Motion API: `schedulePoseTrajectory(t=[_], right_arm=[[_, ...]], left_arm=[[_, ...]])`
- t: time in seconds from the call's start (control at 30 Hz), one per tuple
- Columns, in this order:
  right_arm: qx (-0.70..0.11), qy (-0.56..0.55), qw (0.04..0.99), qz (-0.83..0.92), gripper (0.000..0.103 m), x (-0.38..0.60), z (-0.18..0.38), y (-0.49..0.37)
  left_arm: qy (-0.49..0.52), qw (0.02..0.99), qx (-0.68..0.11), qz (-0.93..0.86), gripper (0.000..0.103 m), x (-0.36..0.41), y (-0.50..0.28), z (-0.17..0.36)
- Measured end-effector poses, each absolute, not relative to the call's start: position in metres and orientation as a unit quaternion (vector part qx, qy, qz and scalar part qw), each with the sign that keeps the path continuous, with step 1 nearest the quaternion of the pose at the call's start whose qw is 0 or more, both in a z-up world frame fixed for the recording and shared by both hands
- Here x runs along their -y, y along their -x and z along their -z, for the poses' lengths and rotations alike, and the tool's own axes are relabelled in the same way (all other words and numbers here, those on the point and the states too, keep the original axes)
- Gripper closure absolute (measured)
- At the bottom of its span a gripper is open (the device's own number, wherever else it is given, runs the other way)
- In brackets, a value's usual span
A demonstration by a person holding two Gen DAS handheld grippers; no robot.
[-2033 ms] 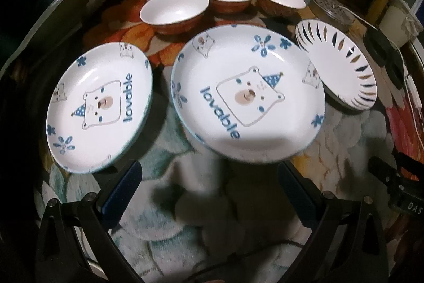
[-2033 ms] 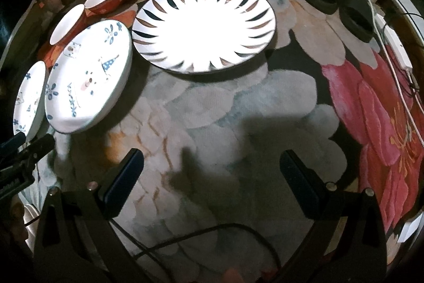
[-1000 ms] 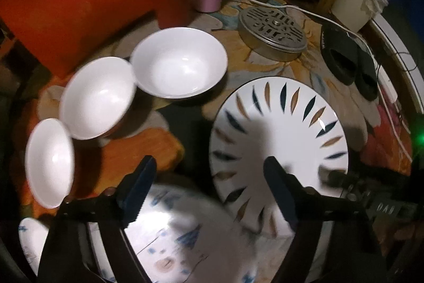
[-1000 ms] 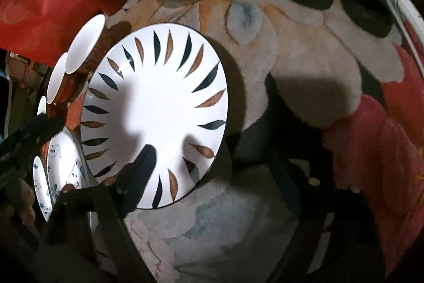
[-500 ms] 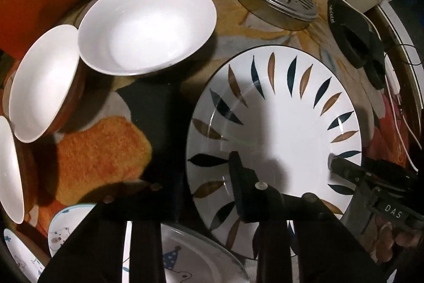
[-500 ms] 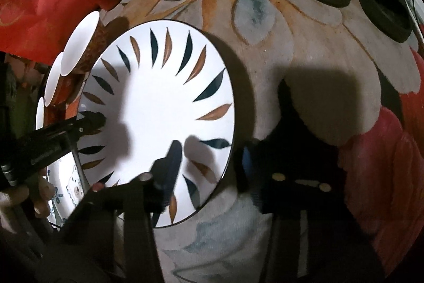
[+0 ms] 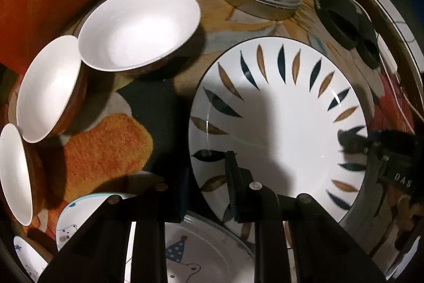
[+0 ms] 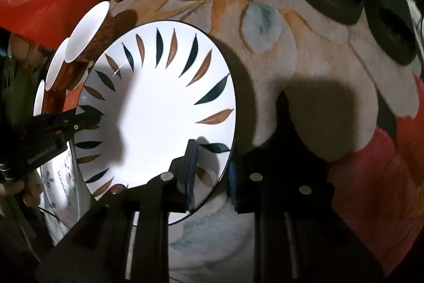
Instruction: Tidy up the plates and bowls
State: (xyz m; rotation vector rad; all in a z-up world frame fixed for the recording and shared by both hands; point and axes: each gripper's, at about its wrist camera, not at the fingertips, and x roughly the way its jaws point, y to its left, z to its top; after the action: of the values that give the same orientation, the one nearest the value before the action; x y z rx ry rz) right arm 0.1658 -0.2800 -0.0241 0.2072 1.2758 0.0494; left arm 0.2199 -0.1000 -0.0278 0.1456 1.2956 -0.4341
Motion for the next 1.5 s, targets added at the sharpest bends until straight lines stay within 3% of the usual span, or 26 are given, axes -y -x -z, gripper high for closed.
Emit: schedulePoseTrajectory(t=[0.7,1.5], right_arm=[[-0.568,-0.076,0.819,-0.021,0.081,0.318,-0.009,-0.129],[-0.559,-0.131,0.815,0.076,0.081,0.468,-0.035,0.003]], left_arm=[[-0.074,0.788,-0.559,0.247,0.079,0.135,-0.179,-0.004],[-0.114,0.755,-0.537,0.36,0.08,0.303,-0.081,-0.021]])
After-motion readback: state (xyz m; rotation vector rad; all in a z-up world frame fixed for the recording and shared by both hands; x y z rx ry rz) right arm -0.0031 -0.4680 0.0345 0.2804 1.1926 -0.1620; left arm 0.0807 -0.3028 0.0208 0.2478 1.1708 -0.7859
